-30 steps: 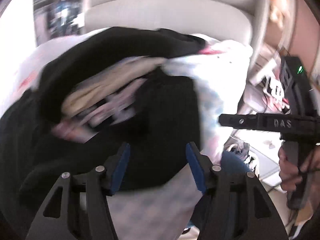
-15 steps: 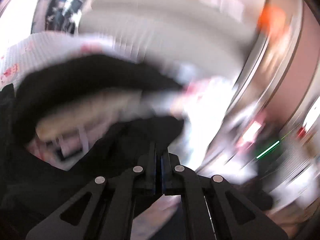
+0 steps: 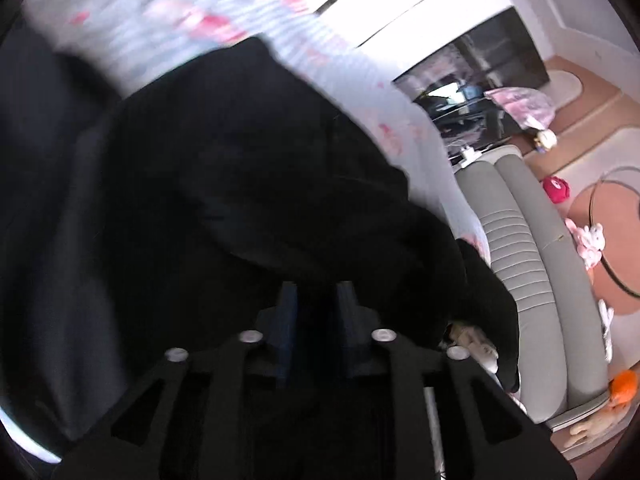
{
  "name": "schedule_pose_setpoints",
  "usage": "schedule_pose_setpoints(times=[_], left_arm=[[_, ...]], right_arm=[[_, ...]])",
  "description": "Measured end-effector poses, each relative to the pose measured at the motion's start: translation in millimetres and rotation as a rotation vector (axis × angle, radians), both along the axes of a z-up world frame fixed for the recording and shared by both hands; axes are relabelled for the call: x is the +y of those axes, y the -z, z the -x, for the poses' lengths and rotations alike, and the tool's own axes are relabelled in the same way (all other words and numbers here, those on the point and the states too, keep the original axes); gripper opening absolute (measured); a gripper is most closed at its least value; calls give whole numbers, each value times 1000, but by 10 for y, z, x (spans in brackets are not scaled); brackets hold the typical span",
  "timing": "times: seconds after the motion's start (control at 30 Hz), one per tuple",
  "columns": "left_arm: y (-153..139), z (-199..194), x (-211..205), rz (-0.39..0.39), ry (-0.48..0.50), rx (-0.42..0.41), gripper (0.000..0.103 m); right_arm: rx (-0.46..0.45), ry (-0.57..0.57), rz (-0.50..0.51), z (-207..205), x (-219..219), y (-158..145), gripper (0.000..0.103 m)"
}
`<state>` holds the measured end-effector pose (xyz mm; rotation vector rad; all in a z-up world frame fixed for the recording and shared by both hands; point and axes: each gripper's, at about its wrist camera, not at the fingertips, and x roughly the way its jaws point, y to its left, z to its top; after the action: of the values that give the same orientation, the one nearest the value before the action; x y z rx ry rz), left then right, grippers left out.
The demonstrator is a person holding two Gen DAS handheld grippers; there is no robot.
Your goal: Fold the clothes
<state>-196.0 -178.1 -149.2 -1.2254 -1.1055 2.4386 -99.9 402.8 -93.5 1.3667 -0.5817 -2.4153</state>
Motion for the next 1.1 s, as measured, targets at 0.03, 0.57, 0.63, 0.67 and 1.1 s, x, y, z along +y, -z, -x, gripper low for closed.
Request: schedule_pose_setpoints(times=[0.03,0.57,0.63,0.67,1.1], left_arm=[[45,-40,-21,0,7,-3,34],[-67,176,2253,398,569,114,53],[48,224,2497,533,582,67,39],[108,231,2533,550,581,38,34],[-547,5,2631,416,627,310,37]], right_arm=[[0,-23,-10,29,-118,13,65],[-81,-118,-260,14,-759,625,66],[-88,-68,-239,-73,-561,641,56],[-93,-47,-233,-110,-467,639,54],[11,-6,-169,-287,-236,196,63]])
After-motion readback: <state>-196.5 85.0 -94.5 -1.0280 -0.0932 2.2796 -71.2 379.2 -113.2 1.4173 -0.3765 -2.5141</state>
